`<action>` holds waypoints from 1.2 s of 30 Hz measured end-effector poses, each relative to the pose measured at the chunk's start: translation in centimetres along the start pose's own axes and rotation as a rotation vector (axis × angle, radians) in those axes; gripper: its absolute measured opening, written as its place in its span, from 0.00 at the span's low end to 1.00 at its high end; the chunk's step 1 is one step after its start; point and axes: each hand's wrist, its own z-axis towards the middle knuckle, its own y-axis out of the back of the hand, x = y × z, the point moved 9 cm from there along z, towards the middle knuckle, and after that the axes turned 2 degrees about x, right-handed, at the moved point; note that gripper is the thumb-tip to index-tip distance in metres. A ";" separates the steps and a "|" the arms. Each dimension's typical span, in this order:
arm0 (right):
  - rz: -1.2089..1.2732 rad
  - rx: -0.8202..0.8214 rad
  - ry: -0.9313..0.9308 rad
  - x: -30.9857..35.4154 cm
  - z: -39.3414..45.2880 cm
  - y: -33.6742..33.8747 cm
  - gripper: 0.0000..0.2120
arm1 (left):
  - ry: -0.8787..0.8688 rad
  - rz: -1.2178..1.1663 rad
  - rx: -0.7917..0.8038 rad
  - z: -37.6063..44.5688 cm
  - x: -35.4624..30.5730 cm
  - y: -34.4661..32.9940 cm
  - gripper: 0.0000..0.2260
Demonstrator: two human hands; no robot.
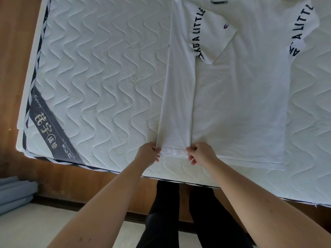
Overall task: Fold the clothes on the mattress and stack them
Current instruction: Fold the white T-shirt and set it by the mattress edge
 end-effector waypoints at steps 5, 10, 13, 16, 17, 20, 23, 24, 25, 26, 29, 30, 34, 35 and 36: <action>-0.057 0.029 0.002 0.0 -0.1 -0.4 0.12 | 0.014 0.006 0.046 0.1 0.6 0.7 0.09; -0.133 0.005 -0.042 0.2 0.1 0.1 0.13 | -0.030 0.349 0.087 0.4 -1.2 1.3 0.14; -0.209 -0.111 -0.076 1.1 0.7 2.6 0.18 | -0.027 0.429 -0.013 1.0 -2.9 3.4 0.20; -0.191 -0.247 -0.056 2.9 1.6 6.2 0.19 | -0.047 0.339 -0.120 1.7 -5.3 5.8 0.18; -0.162 -0.274 -0.042 3.6 1.9 7.2 0.18 | -0.071 0.317 -0.129 2.0 -6.3 6.3 0.17; -0.064 -0.314 -0.011 5.8 2.9 9.5 0.17 | -0.152 0.262 -0.142 3.1 -9.8 8.1 0.13; 0.039 -0.329 0.003 8.0 3.7 11.1 0.19 | -0.232 0.200 -0.109 4.3 -13.3 9.7 0.11; 0.066 -0.341 0.010 8.7 3.9 11.6 0.19 | -0.272 0.202 -0.102 4.6 -14.5 10.2 0.11; 0.093 -0.356 0.018 9.4 4.1 12.1 0.18 | -0.319 0.218 -0.106 4.9 -15.8 10.8 0.10; 0.129 -0.374 0.026 10.1 4.5 12.8 0.18 | -0.365 0.240 -0.117 5.2 -17.1 11.4 0.10; 0.272 -0.419 0.050 11.9 5.7 15.0 0.20 | -0.463 0.299 -0.133 6.8 -20.4 12.7 0.09; 0.313 -0.435 0.061 12.4 6.2 15.8 0.20 | -0.483 0.314 -0.130 7.5 -21.3 12.9 0.10; 0.390 -0.500 0.102 14.3 8.2 19.4 0.21 | -0.546 0.397 -0.177 10.7 -25.5 13.9 0.15; 0.399 -0.513 0.109 14.8 8.6 20.3 0.21 | -0.562 0.412 -0.204 11.3 -26.6 14.4 0.16; 0.402 -0.520 0.116 15.3 9.3 21.4 0.20 | -0.572 0.419 -0.229 12.2 -27.9 15.0 0.17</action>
